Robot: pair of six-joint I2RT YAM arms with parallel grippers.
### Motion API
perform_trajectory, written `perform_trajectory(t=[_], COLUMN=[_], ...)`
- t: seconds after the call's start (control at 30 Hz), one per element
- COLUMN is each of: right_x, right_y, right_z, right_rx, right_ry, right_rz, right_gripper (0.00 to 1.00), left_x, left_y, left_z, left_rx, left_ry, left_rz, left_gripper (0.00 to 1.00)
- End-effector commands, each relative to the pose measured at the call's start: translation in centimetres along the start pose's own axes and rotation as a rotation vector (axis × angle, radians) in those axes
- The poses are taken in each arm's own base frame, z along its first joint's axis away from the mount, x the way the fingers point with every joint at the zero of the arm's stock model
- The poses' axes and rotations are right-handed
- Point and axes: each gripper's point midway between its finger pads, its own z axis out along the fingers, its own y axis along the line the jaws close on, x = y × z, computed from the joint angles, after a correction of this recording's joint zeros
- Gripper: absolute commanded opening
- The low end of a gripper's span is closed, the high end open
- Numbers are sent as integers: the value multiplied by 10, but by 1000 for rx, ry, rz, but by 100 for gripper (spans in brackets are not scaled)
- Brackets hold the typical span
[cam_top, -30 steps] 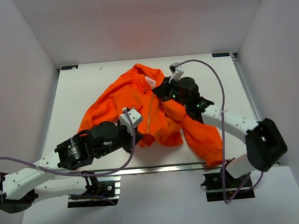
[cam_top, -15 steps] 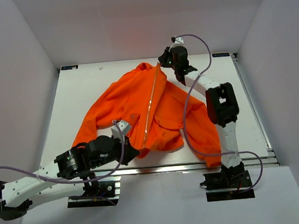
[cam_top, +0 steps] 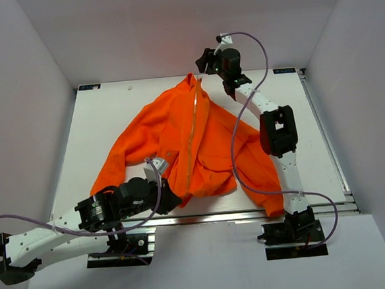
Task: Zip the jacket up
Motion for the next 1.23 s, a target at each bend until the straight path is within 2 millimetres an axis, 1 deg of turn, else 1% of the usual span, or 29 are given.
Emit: perform_trajectory(t=[0.0, 0.03, 0.07, 0.1, 0.13, 0.17, 0.23, 0.27, 0.3, 0.33, 0.37, 0.4, 0.43, 0.47, 0.5, 0.57, 0.6, 0.67, 0.7, 0.73, 0.77, 0.8, 0.83, 0.87, 0.9, 0.93, 1.03, 1.07, 1.2], right_x=[-104, -85, -87, -104, -93, -107, -111, -92, -108, -106, -74, -87, -78, -49, -53, -43, -30, -20, -14, -4, -6, -3, 12, 14, 9, 19, 16, 20, 18], right_y=[-13, -15, -11, -3, -7, -3, -5, -24, -23, -34, -46, -53, -58, -69, -68, -81, -84, -82, -79, -77, -74, -74, -75, -73, -69, -68, -60, -58, -51], right_z=[-29, -34, -41, -56, -62, -77, -95, -107, -127, -140, -158, -181, -194, -211, -234, -263, -288, -309, -325, -337, -348, -357, -368, -374, -382, -388, -400, -404, -410], right_rx=[2, -2, -7, -12, 9, 24, 68, 162, 200, 244, 290, 317, 335, 371, 391, 440, 465, 475, 481, 497, 518, 538, 566, 573, 565, 563, 543, 534, 495], right_ry=[-203, -155, -147, -161, -122, -121, -98, -30, -36, -11, 103, 99, 132, 200, 200, 209, 213, 214, 216, 256, 249, 261, 304, 305, 282, 299, 250, 226, 180], right_rz=[-123, -112, -110, -122, -114, -115, -93, -57, -24, 47, 85, 115, 147, 175, 195, 232, 245, 257, 259, 270, 284, 294, 309, 310, 305, 308, 315, 322, 320], right_gripper=[87, 89, 89, 89, 89, 89, 89, 89, 89, 89, 89, 89, 89, 89, 89, 89, 89, 89, 89, 89, 89, 89, 89, 89, 89, 89, 89, 90, 90], left_x=[31, 29, 24, 23, 19, 13, 2, -18, -21, -29, -40, -49, -56, -66, -75, -92, -107, -127, -131, -140, -164, -169, -178, -182, -188, -197, -214, -218, -215], left_y=[-14, -13, -15, -13, -13, -11, 1, 25, 42, 49, 57, 55, 54, 56, 53, 50, 48, 51, 40, 45, 72, 86, 115, 134, 148, 167, 192, 189, 194], left_z=[-17, -19, -21, -22, -23, -25, -27, -28, -37, -40, -44, -45, -45, -46, -45, -42, -39, -30, -15, -5, 8, 15, 12, 15, 11, 3, -9, -8, -24], left_rx=[66, 49, 47, 34, 28, 9, -75, -216, -315, -361, -403, -392, -390, -411, -407, -458, -513, -581, -531, -535, -591, -603, -666, -727, -764, -786, -751, -707, -738], left_ry=[177, 172, 161, 159, 147, 118, 58, -64, -95, -152, -216, -256, -289, -339, -373, -411, -431, -420, -347, -293, -297, -268, -276, -273, -285, -303, -363, -369, -409], left_rz=[-32, -41, -44, -46, -55, -70, -134, -186, -229, -305, -310, -320, -334, -333, -340, -306, -254, -199, -200, -152, -208, -216, -251, -275, -299, -334, -401, -412, -386], left_gripper=[34, 79, 98, 98, 98, 98, 98, 98, 98, 98, 98, 98, 98, 98, 98, 98, 98, 98, 98, 98, 98, 98, 98, 98, 98, 98, 98, 98, 98])
